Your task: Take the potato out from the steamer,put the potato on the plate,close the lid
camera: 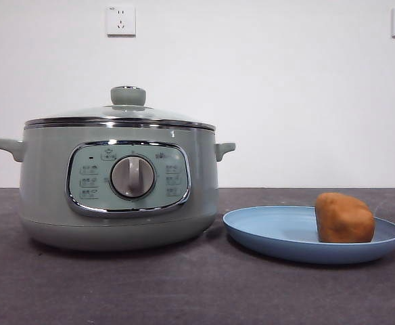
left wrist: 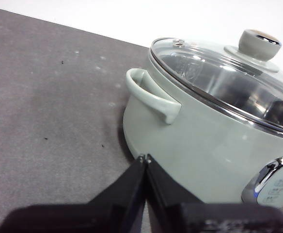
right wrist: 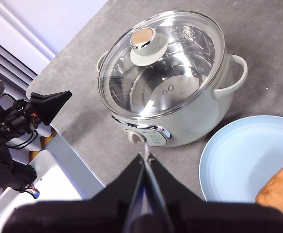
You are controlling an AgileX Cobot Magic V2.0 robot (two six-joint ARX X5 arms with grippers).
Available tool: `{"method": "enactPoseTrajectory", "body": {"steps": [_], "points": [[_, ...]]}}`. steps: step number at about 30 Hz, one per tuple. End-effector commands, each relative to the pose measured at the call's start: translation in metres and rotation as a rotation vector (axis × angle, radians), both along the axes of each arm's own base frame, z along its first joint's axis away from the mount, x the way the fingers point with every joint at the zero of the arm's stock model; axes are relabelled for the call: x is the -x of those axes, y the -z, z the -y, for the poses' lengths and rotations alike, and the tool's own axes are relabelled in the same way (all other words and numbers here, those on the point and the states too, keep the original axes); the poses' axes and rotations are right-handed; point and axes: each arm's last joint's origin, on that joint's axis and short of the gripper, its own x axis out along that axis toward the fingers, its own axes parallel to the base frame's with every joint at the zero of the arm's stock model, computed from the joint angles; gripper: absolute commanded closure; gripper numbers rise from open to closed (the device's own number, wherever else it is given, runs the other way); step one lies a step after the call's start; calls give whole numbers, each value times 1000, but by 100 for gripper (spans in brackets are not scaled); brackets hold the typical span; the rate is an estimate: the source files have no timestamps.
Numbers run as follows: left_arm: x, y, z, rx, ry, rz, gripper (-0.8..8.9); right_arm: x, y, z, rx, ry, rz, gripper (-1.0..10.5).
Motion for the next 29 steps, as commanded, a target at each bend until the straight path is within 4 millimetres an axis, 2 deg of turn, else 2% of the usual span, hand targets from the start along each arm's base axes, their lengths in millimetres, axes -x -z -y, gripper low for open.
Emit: {"method": "enactPoseTrajectory", "body": {"steps": [1, 8, 11, 16, 22, 25, 29], "points": [[0, 4, 0, 1, -6, -11, 816, -1, 0, 0, 2, -4, 10, 947], [0, 4, 0, 1, -7, -11, 816, 0, 0, 0, 2, -4, 8, 947], [0, 4, 0, 1, -6, -11, 816, 6, 0, 2, 47, -1, 27, 947], [0, 4, 0, 1, -6, -11, 816, 12, 1, 23, 219, 253, 48, 947], [0, 4, 0, 1, -6, -11, 816, 22, 4, 45, 167, 415, 188, 947], [0, 4, 0, 1, -6, -11, 816, 25, 18, 55, 144, 486, 282, 947], [0, 4, 0, 1, -6, -11, 816, 30, 76, 67, 85, 602, 405, 947]]}}
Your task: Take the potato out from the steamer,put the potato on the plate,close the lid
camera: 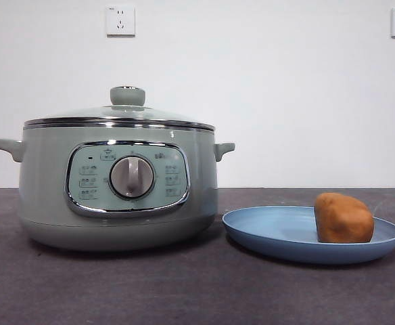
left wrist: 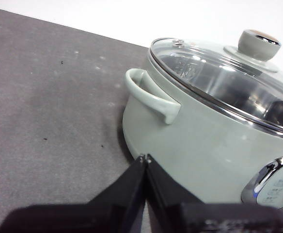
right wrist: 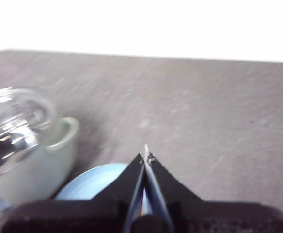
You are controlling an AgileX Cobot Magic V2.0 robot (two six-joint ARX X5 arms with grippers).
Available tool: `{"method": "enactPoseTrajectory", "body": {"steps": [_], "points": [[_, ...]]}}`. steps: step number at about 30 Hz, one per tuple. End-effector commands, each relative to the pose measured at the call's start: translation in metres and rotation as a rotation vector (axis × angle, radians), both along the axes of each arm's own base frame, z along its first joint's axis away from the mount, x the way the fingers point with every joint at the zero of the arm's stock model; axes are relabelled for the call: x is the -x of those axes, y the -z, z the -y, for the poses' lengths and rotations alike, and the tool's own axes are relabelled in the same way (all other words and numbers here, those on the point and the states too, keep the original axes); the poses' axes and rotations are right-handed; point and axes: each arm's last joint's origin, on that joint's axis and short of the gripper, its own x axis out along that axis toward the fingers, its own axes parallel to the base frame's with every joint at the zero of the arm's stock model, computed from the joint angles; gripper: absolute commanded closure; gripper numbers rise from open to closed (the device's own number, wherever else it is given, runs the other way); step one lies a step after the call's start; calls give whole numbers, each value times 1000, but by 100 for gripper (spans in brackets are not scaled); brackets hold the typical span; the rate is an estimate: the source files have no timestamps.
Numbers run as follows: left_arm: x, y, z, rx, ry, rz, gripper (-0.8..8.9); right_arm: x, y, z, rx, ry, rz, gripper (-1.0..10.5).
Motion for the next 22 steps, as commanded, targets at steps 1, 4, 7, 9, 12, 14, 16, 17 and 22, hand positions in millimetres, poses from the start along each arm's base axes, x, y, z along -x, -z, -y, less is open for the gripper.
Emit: {"method": "enactPoseTrajectory", "body": {"steps": [1, 4, 7, 9, 12, 14, 16, 17, 22], "points": [[0, 4, 0, 1, -6, -11, 816, 2, 47, 4, -64, 46, 28, 947], [0, 4, 0, 1, -6, -11, 816, 8, 83, 5, -107, 71, 66, 947], [0, 4, 0, 1, -6, -11, 816, 14, 114, 5, -158, 82, 103, 947], [0, 4, 0, 1, -6, -11, 816, 19, 132, 5, -198, 94, 125, 947], [0, 4, 0, 1, -6, -11, 817, 25, 154, 6, -246, 161, 159, 947], [0, 4, 0, 1, -6, -11, 816, 28, 166, 6, -271, 193, 164, 947], [0, 4, 0, 1, -6, -11, 816, 31, 171, 7, -276, 215, 144, 947], [0, 4, 0, 1, -6, -11, 816, 33, 172, 7, -273, 231, 136, 947], [0, 4, 0, 1, -6, -11, 816, 40, 174, 7, -244, 227, 134, 947]]}}
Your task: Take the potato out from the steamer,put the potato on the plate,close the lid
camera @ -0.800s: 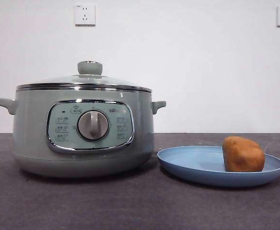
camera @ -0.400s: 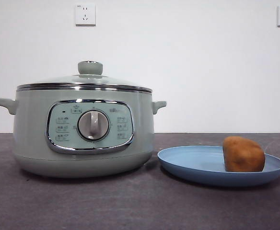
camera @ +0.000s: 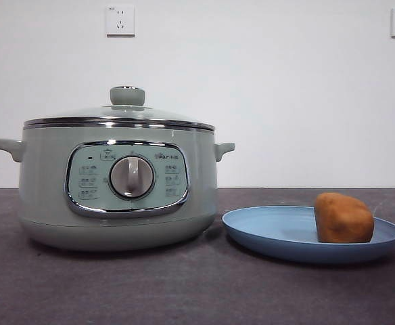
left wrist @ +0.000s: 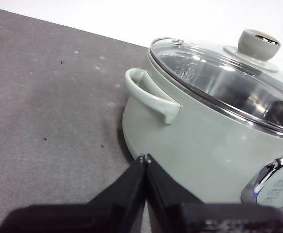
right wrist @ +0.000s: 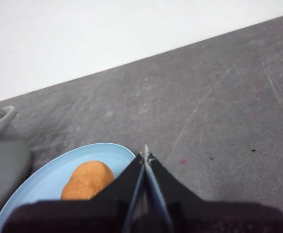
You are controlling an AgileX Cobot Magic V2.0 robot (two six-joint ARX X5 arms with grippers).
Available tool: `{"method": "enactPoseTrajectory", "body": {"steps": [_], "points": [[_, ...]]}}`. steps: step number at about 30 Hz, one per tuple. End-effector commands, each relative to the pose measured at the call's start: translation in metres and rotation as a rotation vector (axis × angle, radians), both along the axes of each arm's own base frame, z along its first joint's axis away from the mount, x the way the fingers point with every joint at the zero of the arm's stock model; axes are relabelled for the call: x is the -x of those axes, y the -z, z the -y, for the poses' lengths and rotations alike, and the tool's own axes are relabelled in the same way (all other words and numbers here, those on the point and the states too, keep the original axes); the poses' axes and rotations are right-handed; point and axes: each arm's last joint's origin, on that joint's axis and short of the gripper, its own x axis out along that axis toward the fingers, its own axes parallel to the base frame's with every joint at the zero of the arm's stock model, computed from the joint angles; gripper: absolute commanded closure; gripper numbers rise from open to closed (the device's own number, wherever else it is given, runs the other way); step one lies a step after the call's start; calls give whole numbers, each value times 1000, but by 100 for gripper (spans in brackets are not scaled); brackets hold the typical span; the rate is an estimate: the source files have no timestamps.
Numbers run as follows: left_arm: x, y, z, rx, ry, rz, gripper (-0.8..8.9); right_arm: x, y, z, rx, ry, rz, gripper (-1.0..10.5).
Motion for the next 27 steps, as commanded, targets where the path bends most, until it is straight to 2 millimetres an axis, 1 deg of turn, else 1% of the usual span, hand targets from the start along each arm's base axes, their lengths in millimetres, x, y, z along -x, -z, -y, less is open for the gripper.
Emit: {"method": "enactPoseTrajectory", "body": {"steps": [1, 4, 7, 27], "points": [[0, 4, 0, 0, -6, -11, 816, 4, 3, 0, 9, 1, -5, 947], [0, 4, 0, 0, -6, -11, 816, 9, 6, 0, 25, 2, -23, 947], [0, 4, 0, -1, -6, -10, 816, 10, 9, 0, 26, 23, -51, 947], [0, 4, 0, -2, -6, -10, 816, 9, 8, 0, 25, 20, -45, 947]]}}
